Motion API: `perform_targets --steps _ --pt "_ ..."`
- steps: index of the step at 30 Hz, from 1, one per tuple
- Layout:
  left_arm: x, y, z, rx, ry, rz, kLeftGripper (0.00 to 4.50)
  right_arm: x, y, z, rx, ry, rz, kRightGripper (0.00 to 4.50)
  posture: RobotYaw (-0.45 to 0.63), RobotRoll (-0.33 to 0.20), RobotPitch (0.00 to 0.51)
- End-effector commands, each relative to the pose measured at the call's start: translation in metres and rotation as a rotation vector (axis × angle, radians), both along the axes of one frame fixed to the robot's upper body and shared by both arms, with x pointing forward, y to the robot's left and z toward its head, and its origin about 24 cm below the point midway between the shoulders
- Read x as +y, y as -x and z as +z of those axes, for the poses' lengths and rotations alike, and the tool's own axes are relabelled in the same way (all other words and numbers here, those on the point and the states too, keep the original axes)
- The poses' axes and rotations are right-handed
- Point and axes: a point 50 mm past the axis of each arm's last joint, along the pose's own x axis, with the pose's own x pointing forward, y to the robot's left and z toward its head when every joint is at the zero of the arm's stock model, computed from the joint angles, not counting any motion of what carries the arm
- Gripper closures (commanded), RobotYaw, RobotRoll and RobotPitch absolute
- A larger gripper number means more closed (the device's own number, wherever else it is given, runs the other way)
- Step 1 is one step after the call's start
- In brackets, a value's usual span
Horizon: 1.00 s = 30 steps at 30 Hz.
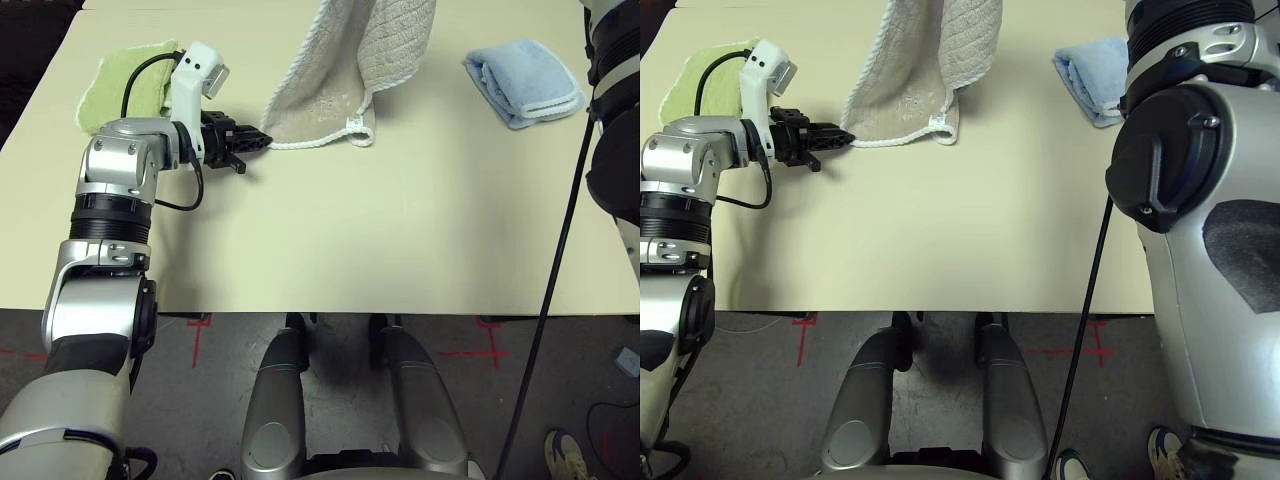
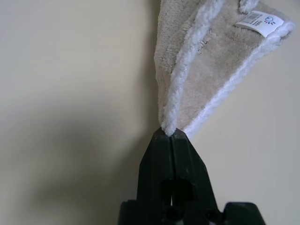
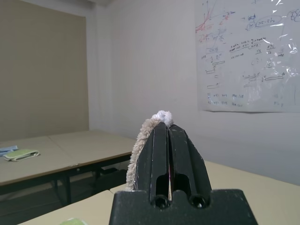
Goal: Fold the towel and set it aside.
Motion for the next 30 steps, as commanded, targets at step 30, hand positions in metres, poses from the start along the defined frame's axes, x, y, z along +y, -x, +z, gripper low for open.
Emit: perform_targets --steps 30 --pt "0.056 0.002 0.055 -0.137 -0.357 0.077 4.48 -0.157 0.008 -0.17 0.658 0.586 -0.235 4.5 0.03 0.0 0.308"
